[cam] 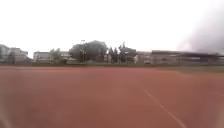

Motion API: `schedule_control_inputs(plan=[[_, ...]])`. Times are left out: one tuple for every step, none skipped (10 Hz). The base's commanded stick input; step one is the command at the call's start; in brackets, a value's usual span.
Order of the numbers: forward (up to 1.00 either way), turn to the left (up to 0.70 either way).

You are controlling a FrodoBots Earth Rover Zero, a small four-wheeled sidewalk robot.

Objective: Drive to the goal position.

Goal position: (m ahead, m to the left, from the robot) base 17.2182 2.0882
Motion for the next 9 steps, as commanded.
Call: schedule_control_inputs(plan=[[0.3,0.0],[0.3,0.0],[0.3,0.0],[0.3,0.0],[0.3,0.0],[0.3,0.0],[0.3,0.0],[0.3,0.0],[0.3,0.0]])
